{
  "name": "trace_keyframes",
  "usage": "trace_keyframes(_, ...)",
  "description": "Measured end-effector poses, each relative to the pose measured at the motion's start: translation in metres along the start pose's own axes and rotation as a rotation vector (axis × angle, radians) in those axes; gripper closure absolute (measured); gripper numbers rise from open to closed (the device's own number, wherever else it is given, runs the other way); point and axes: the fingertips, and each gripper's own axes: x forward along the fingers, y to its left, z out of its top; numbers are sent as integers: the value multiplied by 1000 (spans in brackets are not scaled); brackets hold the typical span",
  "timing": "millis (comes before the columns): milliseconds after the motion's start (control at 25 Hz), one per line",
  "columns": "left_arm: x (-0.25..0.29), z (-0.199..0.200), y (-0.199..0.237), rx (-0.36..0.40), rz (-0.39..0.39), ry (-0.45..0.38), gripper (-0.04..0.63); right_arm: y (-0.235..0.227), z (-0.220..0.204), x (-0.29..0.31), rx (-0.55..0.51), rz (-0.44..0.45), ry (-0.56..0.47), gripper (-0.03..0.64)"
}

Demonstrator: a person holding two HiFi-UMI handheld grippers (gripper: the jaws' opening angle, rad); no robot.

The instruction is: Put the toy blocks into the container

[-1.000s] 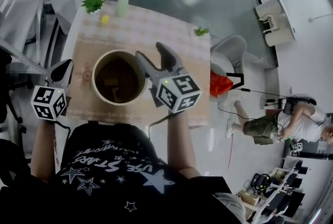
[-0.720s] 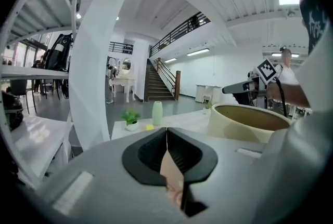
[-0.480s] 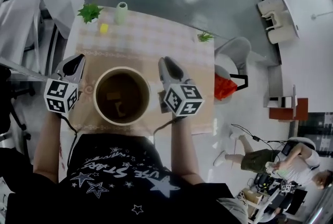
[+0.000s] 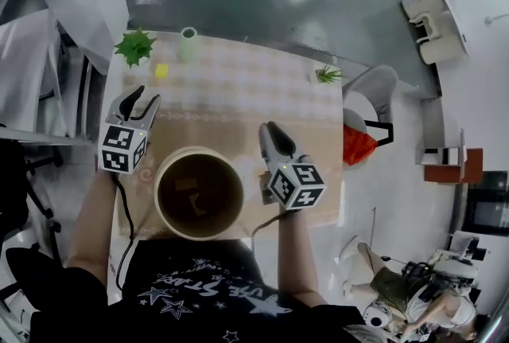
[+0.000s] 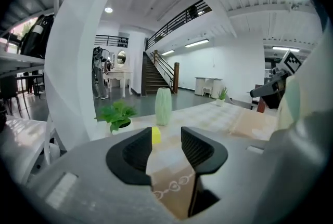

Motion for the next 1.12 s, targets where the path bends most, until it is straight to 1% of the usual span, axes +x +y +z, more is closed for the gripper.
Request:
trace_keyframes(160,30,-4,6,-25,17,36,373,-10,-10,3,29,-21,18,549)
trace_keyframes(320,56,-12,14,-27,70,86,353,-18,-17,6,55,-37,26,549)
trace_keyframes(440,70,-15,16,-34,109,102,350,-22,-21,6,64,-43,31,549)
trace_keyframes(640,86,-17,24,-8,186,123,350,-26,-24,5,76,-53,36,549)
trace_keyframes(760,90,-20,27,9,209,166,367,-28,-25,4,82,-59,35,549)
trace_keyframes(840,90,-24,30,18,221,185,449,-28,-26,4,86,-62,36,549)
trace_keyframes(1000,91,-25,30,7,204,191,453,-26,-25,6,94,-56,34,549)
trace_keyframes(1120,86,-24,29,-51,173,179,453,-21,-19,7,84,-43,28,549)
